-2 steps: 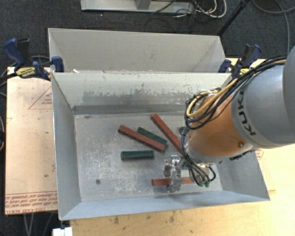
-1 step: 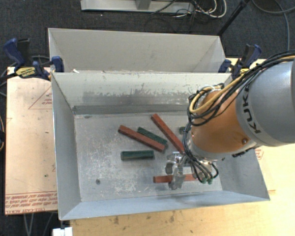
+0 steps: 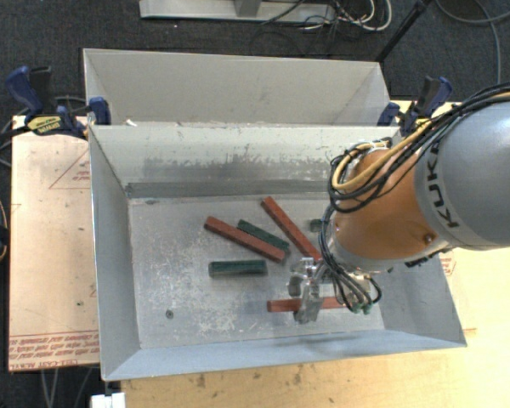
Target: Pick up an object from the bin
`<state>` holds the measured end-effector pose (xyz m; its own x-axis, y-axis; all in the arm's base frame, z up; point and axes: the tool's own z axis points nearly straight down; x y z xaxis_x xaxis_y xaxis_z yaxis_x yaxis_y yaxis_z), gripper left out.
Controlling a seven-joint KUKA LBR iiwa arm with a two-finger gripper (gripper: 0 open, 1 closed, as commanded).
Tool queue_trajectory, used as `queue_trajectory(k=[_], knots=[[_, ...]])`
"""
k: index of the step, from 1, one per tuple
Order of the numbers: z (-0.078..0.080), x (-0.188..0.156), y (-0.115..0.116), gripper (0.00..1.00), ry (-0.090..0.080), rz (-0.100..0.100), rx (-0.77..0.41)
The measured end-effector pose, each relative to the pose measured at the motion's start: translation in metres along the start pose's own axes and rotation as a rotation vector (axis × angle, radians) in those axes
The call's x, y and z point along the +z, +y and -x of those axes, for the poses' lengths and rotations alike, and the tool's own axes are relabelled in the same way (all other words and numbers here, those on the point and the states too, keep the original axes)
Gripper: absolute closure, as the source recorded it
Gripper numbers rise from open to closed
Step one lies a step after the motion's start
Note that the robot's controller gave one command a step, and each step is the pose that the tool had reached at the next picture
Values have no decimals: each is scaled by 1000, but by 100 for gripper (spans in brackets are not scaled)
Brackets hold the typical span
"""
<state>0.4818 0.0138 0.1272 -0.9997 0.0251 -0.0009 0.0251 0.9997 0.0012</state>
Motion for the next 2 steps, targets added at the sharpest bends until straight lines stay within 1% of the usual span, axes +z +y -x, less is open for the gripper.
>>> queue_trajectory(k=[2], knots=[[0, -22, 0, 100, 1, 0, 0]])
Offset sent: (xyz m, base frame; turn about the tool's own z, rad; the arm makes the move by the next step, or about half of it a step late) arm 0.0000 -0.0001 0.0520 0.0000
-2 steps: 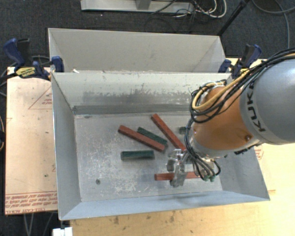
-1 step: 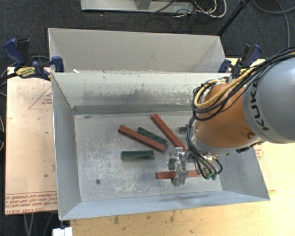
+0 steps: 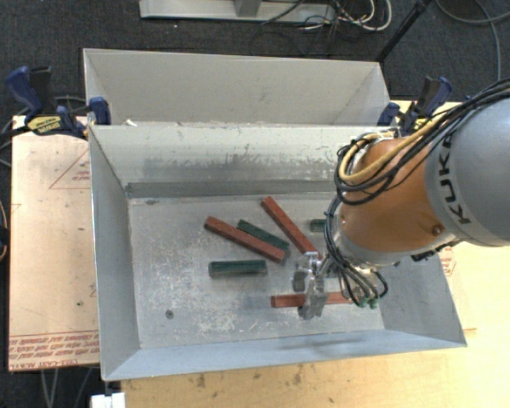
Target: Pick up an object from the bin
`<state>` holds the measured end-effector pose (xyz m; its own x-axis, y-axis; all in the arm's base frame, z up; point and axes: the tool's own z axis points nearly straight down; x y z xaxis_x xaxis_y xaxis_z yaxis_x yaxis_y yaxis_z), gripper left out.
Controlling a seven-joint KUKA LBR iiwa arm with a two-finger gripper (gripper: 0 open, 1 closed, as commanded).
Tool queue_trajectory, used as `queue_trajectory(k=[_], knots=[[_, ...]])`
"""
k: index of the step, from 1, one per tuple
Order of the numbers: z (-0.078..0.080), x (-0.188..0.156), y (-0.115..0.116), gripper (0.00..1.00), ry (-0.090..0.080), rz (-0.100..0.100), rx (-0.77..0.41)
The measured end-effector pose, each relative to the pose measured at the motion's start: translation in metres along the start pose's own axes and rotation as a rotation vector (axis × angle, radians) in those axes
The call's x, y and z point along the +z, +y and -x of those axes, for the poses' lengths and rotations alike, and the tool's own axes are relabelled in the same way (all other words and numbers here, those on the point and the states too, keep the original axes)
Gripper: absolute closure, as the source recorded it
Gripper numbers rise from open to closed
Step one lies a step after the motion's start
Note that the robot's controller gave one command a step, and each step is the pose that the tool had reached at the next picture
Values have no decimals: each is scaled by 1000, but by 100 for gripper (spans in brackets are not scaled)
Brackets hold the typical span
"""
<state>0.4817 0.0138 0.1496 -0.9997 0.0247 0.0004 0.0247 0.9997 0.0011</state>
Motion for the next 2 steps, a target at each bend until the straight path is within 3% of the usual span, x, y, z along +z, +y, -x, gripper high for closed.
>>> queue_trajectory(k=[2], knots=[[1, -20, 0, 100, -2, 0, -1]])
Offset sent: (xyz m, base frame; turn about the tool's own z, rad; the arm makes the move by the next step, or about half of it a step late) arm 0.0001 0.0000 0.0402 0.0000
